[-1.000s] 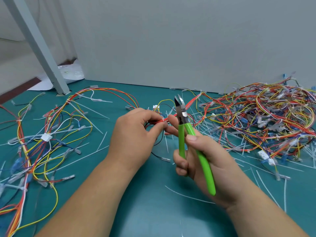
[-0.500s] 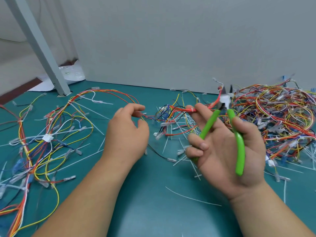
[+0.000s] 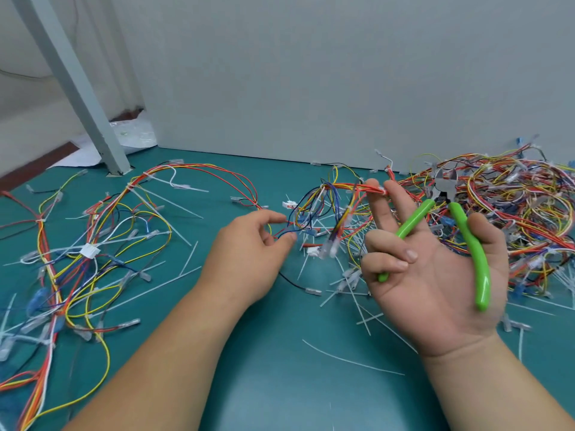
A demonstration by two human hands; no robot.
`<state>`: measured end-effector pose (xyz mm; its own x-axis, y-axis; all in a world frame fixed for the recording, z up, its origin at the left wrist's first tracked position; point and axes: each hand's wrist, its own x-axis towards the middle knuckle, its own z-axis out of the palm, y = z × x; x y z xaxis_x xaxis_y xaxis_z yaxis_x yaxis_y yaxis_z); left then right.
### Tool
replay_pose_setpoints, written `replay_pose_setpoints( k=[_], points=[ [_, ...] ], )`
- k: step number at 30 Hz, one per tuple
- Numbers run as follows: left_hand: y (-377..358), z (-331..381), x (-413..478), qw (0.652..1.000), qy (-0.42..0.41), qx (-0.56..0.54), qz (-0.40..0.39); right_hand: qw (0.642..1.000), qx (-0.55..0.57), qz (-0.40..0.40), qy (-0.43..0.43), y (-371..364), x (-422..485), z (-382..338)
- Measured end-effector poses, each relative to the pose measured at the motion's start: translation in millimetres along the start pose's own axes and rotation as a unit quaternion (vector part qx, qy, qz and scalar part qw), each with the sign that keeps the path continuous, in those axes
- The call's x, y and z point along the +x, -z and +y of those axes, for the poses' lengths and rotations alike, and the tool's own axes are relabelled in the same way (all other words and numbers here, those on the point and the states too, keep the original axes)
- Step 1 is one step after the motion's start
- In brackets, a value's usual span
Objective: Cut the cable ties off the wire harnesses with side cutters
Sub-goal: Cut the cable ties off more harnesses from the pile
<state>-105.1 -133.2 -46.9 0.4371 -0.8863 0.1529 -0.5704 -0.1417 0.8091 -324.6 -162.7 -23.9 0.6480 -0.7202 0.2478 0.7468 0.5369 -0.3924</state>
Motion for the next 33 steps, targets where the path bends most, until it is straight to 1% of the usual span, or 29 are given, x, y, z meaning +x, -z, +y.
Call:
replay_pose_setpoints(
  k=[4,9,12,15,17,19,20,23,26,28,30,33],
  points=[
    [-0.5,0.8,0.5,1.000,-0.012,-0.010,0.005,1.000,0.011,0.019,0.018,4.3,0.0,-5.1],
    [1.4,6.0,0.2,0.997,-0.031,-0.019,0.066,0.999,0.021,0.022,0.021,17.1,2.0,-11.2],
    [1.7,8.7,0.8,0.992,-0.033,-0.066,0.099,0.998,0.049,0.026,0.008,27.9,4.2,-12.5],
    [0.3,15.5,-0.6,0.979,-0.025,-0.181,0.089,0.997,0.065,0.032,0.003,36.5,5.7,-13.1],
    [0.2,23.7,-3.6,0.960,0.017,-0.272,0.058,0.997,0.068,0.028,0.002,40.1,5.5,-13.5],
    [1.3,30.6,-4.5,0.937,0.079,-0.339,0.018,0.998,0.063,0.027,0.000,41.2,5.0,-13.3],
    [2.6,32.7,-4.9,0.920,0.109,-0.376,-0.004,0.998,0.063,0.029,-0.002,41.1,4.6,-12.8],
    [7.3,33.6,-5.9,0.852,0.171,-0.488,-0.078,0.998,0.058,0.037,-0.004,39.1,4.4,-10.8],
    [10.8,33.7,-7.9,0.799,0.201,-0.545,-0.154,0.998,0.045,0.053,0.000,36.5,4.9,-8.5],
    [13.4,34.8,-7.2,0.785,0.207,-0.560,-0.165,0.997,0.033,0.074,0.011,35.0,4.8,-8.9],
    [15.6,35.1,-6.5,0.783,0.201,-0.569,-0.150,0.995,0.016,0.097,0.026,32.7,4.6,-9.1],
    [18.5,37.5,-6.5,0.766,0.184,-0.603,-0.125,0.989,-0.010,0.133,0.058,28.8,4.6,-9.0]
  ],
)
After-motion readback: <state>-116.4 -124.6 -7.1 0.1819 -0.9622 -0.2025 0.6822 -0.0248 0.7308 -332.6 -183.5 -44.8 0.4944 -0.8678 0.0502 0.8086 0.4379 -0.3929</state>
